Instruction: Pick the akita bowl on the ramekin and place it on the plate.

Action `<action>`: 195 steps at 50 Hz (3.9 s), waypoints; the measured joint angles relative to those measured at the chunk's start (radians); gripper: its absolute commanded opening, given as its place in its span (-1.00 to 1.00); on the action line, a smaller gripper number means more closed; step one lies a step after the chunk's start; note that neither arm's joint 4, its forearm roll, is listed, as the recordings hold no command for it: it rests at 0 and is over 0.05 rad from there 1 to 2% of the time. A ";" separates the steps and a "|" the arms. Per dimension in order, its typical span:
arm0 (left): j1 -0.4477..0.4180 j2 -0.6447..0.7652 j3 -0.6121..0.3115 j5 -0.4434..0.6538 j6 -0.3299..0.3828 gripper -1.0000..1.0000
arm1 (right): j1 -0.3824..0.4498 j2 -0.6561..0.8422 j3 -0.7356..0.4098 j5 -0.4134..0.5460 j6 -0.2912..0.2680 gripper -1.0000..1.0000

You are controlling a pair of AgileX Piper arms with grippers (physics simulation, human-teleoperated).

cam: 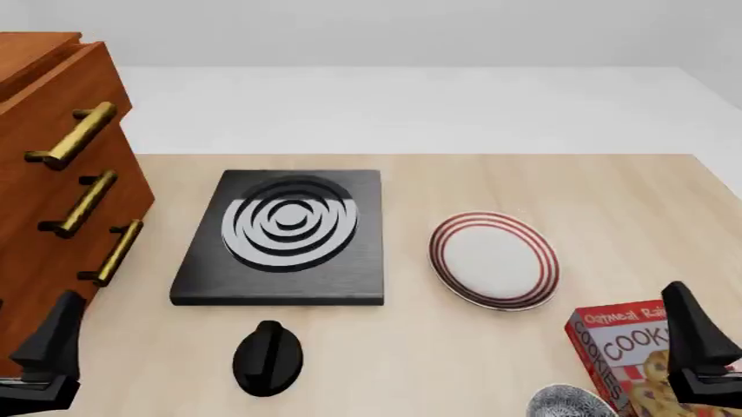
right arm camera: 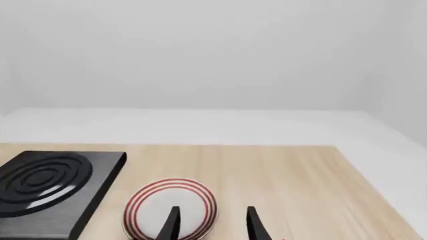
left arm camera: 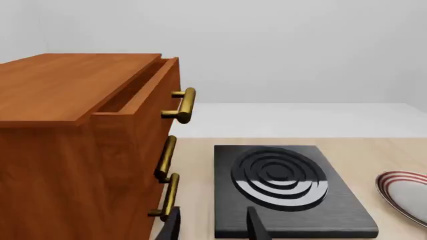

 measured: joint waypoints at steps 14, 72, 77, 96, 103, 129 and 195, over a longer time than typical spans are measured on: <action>0.000 0.003 -0.001 -0.001 0.000 1.00 | 0.022 -0.012 0.020 0.026 -0.034 1.00; 0.000 0.004 -0.002 -0.001 0.000 1.00 | 0.221 -0.029 -0.682 1.199 -0.063 1.00; 0.000 0.004 -0.002 -0.001 0.000 1.00 | 0.227 -0.029 -0.657 1.217 -0.063 1.00; 0.000 0.004 -0.002 -0.001 0.000 1.00 | 0.258 -0.029 -0.550 1.241 -0.026 1.00; 0.000 0.004 -0.002 -0.001 0.000 1.00 | 0.268 -0.029 -0.509 1.235 -0.007 1.00; 0.000 0.004 -0.002 -0.001 0.000 1.00 | 0.327 -0.017 -0.350 1.138 0.050 1.00; 0.000 0.004 -0.002 -0.001 0.000 1.00 | 0.374 0.183 -0.070 0.744 0.231 1.00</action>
